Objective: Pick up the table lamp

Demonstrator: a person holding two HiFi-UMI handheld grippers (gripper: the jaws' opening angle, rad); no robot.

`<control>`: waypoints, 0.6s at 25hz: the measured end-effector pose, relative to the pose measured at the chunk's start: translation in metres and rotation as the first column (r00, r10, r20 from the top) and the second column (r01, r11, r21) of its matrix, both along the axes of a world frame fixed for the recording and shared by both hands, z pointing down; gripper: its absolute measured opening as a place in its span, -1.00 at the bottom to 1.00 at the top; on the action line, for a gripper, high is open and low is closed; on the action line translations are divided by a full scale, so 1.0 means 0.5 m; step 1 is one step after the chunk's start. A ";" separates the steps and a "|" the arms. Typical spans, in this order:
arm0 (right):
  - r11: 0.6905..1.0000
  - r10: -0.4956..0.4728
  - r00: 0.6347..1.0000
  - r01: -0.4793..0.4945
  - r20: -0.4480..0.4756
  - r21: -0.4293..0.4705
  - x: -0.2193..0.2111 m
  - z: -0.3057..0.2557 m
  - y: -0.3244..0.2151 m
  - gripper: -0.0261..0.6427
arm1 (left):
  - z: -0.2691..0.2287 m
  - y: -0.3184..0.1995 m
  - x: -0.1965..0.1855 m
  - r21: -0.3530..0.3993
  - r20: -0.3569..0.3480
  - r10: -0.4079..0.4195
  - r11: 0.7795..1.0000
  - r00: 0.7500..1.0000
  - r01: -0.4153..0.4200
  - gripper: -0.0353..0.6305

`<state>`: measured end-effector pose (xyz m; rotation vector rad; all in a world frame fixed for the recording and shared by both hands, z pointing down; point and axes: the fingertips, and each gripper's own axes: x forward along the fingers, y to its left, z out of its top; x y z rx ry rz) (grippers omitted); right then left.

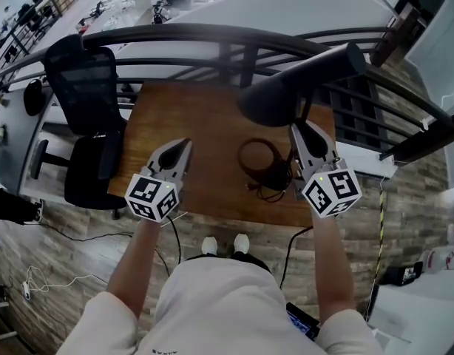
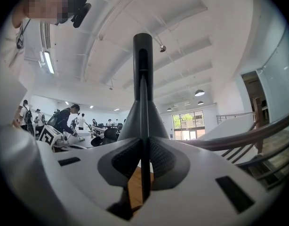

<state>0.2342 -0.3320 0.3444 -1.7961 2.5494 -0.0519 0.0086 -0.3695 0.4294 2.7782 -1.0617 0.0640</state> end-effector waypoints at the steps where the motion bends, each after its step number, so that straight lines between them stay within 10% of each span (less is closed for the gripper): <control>1: 1.000 0.002 1.000 -0.002 -0.002 0.001 0.001 -0.001 0.003 -0.74 | 0.000 0.000 0.000 0.000 0.001 0.000 1.000 1.000 0.000 -0.88; 15: 1.000 0.020 1.000 -0.020 0.001 0.008 0.006 0.010 0.004 -0.74 | 0.000 0.005 0.003 -0.001 -0.006 -0.007 1.000 1.000 0.007 -0.88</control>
